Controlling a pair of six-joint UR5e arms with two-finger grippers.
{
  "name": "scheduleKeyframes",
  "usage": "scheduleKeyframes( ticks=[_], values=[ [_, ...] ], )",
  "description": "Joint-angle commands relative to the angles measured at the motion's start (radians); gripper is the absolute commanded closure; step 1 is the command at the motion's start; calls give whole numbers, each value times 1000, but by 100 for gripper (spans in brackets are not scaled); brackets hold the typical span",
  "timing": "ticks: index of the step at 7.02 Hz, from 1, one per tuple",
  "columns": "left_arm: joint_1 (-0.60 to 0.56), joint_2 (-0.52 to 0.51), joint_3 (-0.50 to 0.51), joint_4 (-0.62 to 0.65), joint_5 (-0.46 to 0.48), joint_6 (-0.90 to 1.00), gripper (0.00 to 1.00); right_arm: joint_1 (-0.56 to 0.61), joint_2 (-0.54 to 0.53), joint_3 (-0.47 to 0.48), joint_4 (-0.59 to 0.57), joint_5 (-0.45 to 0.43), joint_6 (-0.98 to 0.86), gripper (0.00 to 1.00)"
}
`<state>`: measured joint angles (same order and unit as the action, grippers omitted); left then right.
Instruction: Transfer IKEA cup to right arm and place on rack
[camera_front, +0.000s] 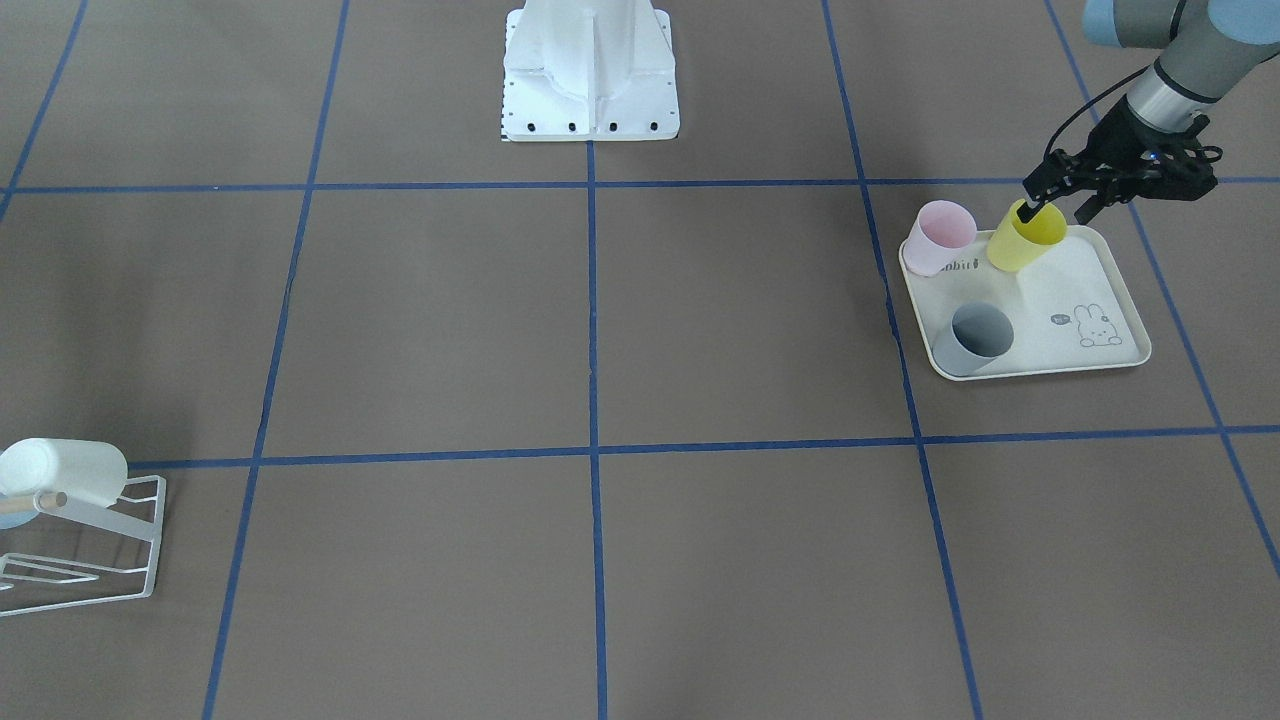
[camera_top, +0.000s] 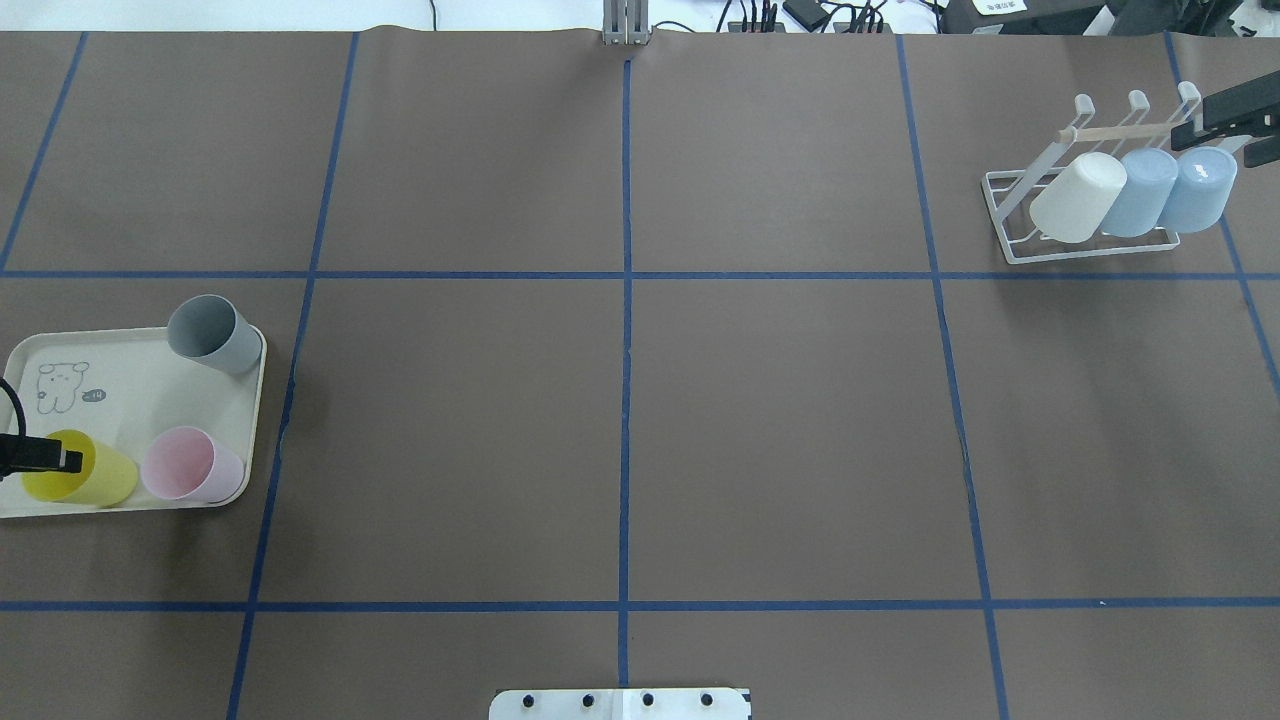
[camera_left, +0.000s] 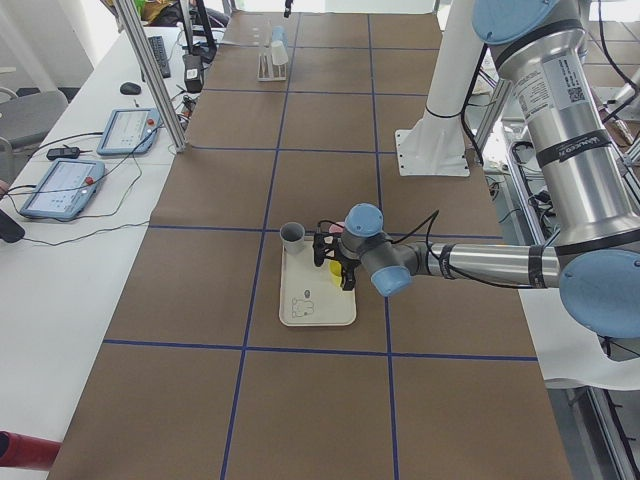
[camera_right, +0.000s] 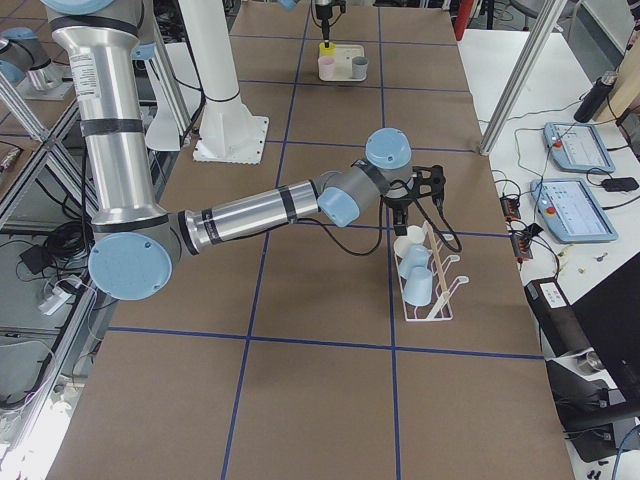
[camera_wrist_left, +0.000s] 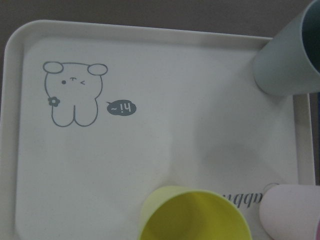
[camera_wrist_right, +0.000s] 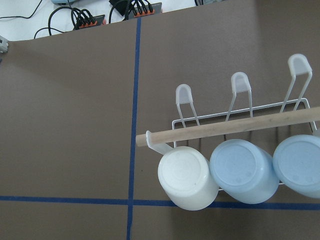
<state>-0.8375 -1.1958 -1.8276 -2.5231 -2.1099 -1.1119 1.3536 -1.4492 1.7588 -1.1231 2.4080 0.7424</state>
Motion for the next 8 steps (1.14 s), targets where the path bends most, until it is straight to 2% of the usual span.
scheduleKeyframes(
  ticks=[1,2,4,6,8],
  values=[
    [8,-16,24,0,2,-5,1,-2,0,-1,0,-1,0,0],
    [32,-27,30,3,5,-11,13,-2,1,-1,0,0,0,0],
    [58,-38,39,3,5,-49,100,-2,1,-1,0,-1,0,0],
    [57,-33,37,4,2,-52,100,-2,1,-2,0,-1,0,0],
    [2,26,-53,6,4,-55,100,-2,1,-1,0,-1,0,0]
  ],
)
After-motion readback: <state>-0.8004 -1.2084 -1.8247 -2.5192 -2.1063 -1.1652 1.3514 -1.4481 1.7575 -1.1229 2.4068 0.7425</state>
